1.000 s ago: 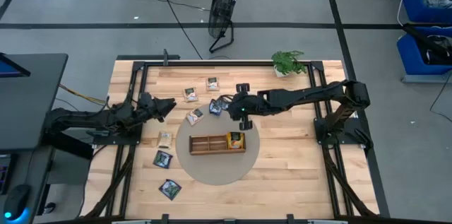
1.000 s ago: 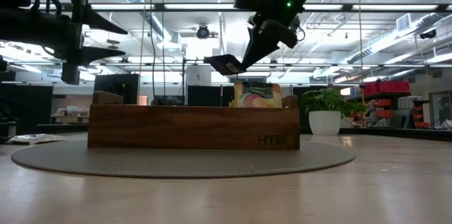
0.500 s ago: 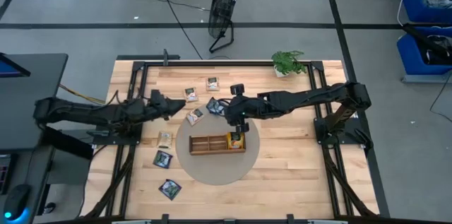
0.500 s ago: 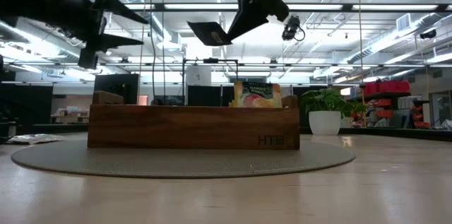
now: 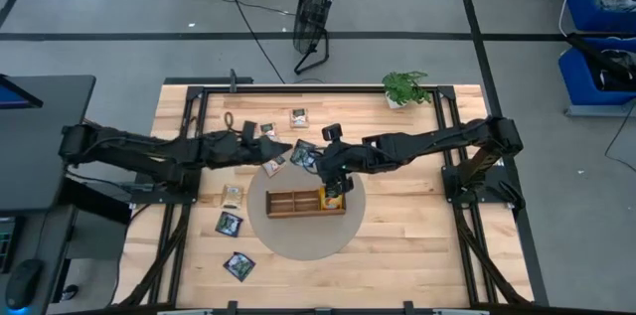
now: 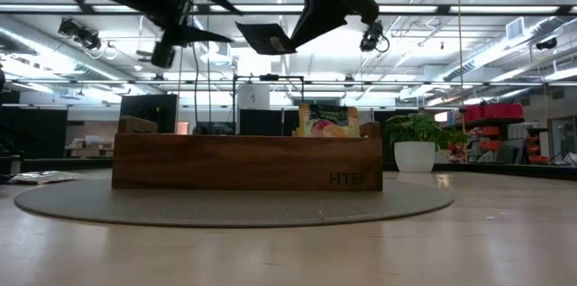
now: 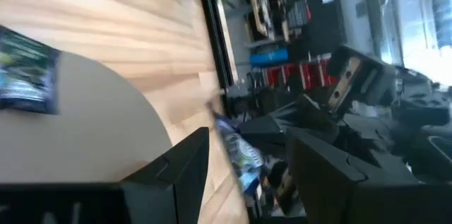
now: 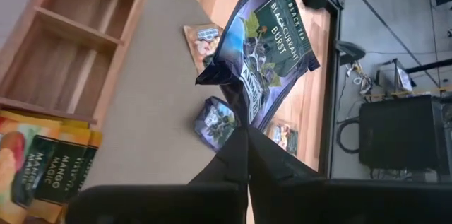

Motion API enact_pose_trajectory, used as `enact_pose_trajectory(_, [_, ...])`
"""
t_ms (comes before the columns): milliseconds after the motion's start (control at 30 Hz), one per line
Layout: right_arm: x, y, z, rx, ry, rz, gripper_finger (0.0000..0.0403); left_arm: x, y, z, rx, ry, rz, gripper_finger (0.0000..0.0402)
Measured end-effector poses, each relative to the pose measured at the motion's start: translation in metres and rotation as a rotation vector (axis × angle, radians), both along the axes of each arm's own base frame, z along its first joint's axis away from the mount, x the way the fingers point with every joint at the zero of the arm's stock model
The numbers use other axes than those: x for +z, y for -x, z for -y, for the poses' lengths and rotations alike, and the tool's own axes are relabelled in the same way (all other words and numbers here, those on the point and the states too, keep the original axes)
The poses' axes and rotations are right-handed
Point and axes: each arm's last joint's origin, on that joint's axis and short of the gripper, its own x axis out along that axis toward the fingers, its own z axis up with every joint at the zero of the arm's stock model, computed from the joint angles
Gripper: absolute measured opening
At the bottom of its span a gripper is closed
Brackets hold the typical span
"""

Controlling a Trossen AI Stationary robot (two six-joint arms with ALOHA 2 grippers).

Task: Pick & Place Tea
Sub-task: Put the violet tea bag into the middle section of the wooden organizer

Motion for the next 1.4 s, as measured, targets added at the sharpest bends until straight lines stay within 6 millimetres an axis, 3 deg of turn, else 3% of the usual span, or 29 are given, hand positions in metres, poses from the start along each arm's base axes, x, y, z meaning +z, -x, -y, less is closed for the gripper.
enact_pose_trajectory(267, [0.0,0.003,-0.012,-0.006,0.062,-0.014,0.0,-0.005,-0.032,0.004,-0.129,0.013,-0.07,0.0193])
enact_pose_trajectory(533, [-0.002,0.007,-0.018,-0.041,0.09,-0.036,0.0,-0.005,-0.037,0.005,-0.181,0.031,-0.077,0.0182])
enact_pose_trajectory(700, [-0.002,0.007,-0.02,-0.049,0.099,-0.027,0.0,-0.005,-0.037,0.006,-0.204,0.023,-0.079,0.0127])
enact_pose_trajectory(867, [-0.002,0.008,-0.025,-0.044,0.087,-0.024,0.0,-0.005,-0.037,0.006,-0.22,-0.021,-0.087,0.0024])
enact_pose_trajectory(1033, [0.003,0.011,-0.026,-0.095,-0.099,0.021,0.0017,-0.005,-0.037,0.006,-0.253,-0.098,-0.102,0.0004])
enact_pose_trajectory(1400, [0.058,0.044,0.006,-0.263,-0.655,0.203,0.0114,-0.006,-0.036,0.009,-0.397,-0.28,-0.13,0.0002])
